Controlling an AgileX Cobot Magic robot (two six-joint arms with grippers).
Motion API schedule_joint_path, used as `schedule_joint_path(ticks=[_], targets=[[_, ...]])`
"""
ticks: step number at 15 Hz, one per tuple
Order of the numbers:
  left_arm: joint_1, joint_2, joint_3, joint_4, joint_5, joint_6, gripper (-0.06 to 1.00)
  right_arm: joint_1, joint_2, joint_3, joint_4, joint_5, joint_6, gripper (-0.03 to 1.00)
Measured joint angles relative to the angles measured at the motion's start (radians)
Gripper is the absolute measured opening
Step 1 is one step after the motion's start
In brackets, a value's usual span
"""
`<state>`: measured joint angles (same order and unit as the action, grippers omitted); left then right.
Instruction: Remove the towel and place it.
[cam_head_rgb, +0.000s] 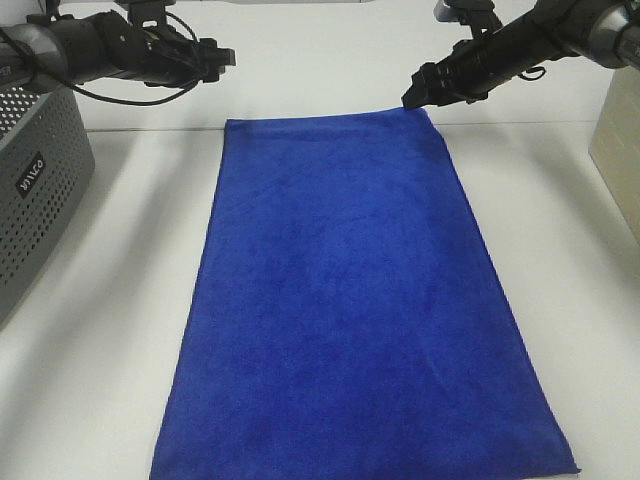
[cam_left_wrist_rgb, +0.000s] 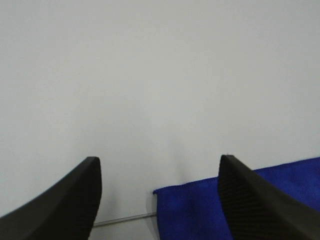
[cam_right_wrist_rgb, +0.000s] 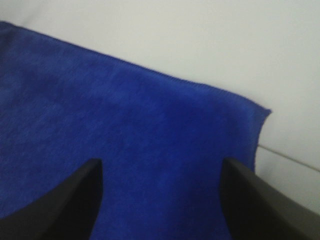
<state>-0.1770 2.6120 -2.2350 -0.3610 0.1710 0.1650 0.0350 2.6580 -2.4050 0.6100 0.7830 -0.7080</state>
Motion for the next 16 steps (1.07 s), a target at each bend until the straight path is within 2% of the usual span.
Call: schedule_joint_path(ticks=[3, 5, 8, 11, 12, 13, 15, 16], targets=[[0.006, 0.000, 0.000, 0.000, -0.003, -0.026, 0.62, 0.000, 0.000, 0.000, 0.000, 0.101, 0.001, 0.66], [0.008, -0.021, 0.000, 0.014, 0.065, -0.025, 0.62, 0.000, -0.013, -0.007, -0.023, 0.162, 0.036, 0.66], [0.008, -0.124, 0.000, 0.055, 0.262, -0.019, 0.62, 0.000, -0.126, -0.023, -0.157, 0.234, 0.176, 0.66], [0.008, -0.257, 0.000, 0.081, 0.561, -0.033, 0.62, 0.000, -0.268, -0.027, -0.305, 0.355, 0.335, 0.66], [0.009, -0.332, 0.000, 0.167, 0.750, -0.121, 0.62, 0.000, -0.346, -0.027, -0.398, 0.420, 0.423, 0.66], [0.009, -0.373, 0.000, 0.245, 0.842, -0.178, 0.62, 0.000, -0.380, -0.027, -0.452, 0.429, 0.458, 0.66], [0.011, -0.440, 0.000, 0.420, 0.952, -0.286, 0.62, -0.011, -0.454, -0.027, -0.527, 0.434, 0.547, 0.66], [0.011, -0.440, 0.000, 0.420, 0.952, -0.286, 0.62, -0.011, -0.454, -0.027, -0.527, 0.434, 0.547, 0.66]])
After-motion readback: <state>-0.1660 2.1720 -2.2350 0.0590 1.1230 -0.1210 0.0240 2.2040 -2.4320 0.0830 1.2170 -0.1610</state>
